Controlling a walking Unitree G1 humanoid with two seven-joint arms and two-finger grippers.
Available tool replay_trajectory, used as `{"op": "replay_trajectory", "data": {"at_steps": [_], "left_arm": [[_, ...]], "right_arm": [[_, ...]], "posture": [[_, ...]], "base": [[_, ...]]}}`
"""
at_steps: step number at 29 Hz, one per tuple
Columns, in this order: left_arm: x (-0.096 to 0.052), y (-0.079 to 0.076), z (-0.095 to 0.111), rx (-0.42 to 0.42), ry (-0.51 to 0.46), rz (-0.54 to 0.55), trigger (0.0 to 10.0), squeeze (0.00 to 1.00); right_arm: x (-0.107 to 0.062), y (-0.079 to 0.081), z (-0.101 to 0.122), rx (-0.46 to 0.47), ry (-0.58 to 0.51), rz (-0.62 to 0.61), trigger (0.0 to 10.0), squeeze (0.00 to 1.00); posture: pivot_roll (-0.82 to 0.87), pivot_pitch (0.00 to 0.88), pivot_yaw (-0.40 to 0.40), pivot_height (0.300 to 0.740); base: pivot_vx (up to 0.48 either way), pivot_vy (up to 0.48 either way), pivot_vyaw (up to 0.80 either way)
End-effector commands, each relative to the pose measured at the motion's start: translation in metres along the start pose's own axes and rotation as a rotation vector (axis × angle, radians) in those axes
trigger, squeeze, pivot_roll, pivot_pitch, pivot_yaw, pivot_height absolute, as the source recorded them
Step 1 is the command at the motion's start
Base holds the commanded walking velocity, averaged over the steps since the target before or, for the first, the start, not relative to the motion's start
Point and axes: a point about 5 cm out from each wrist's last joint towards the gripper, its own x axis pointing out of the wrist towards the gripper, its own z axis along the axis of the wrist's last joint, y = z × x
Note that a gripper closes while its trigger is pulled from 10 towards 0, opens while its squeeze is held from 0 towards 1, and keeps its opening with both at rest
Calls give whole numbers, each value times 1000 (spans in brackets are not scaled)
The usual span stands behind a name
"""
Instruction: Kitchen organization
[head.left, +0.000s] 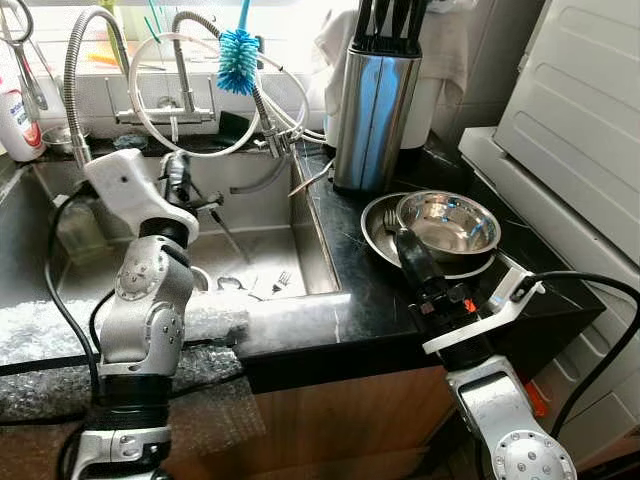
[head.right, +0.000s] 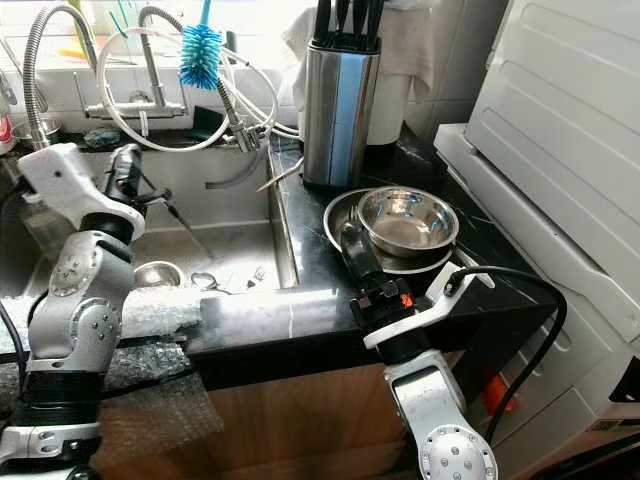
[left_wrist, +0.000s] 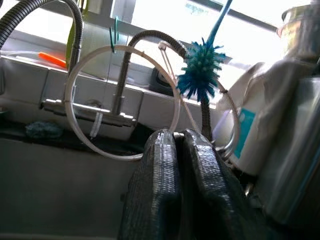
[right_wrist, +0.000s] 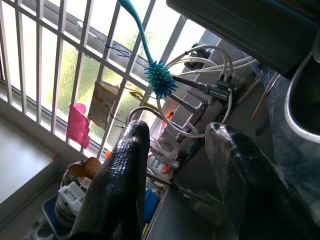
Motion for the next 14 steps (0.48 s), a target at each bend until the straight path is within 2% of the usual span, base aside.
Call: {"op": "replay_trajectory", "data": {"at_steps": [1,3,4,6,7,10,12,13,14], "left_arm": [[-5,4,-14,47,43,20,10000,0],[-6,5,-16,78,47,15,10000,0],[-9,4,-22,170,70,-7,10000,0],[-11,2,-27,194,80,-43,10000,0],[-13,2,-31,207,103,-50,10000,0],[-15,4,-35,235,115,-51,10000,0],[-17,5,-37,241,122,-53,10000,0],[-17,6,-38,248,128,-61,10000,0],[-17,6,-39,253,137,-60,10000,0]], "right_arm": [[-1,2,-3,-8,15,9,10000,0],[-1,2,-2,-13,14,9,10000,0],[-1,0,-1,-39,8,-14,10000,0],[-1,-1,1,-60,2,-32,10000,0],[0,-2,4,-108,0,-44,10000,0],[0,-3,10,-170,-6,-65,10000,0],[1,-3,17,-289,4,-100,10000,0],[3,-4,20,-390,28,-123,10000,0],[4,-4,21,-423,44,-131,10000,0]], "posture": [[-157,0,-38,740],[-157,0,-38,740],[-155,0,-39,740],[-159,0,-38,740],[-157,0,-39,740],[-158,0,-39,740],[-157,0,-39,740],[-160,0,-40,740],[-158,0,-41,740]], "base": [[0,0,0],[0,0,0],[0,0,0],[0,0,0],[0,0,0],[0,0,0],[0,0,0],[0,0,0],[0,0,0]]}}
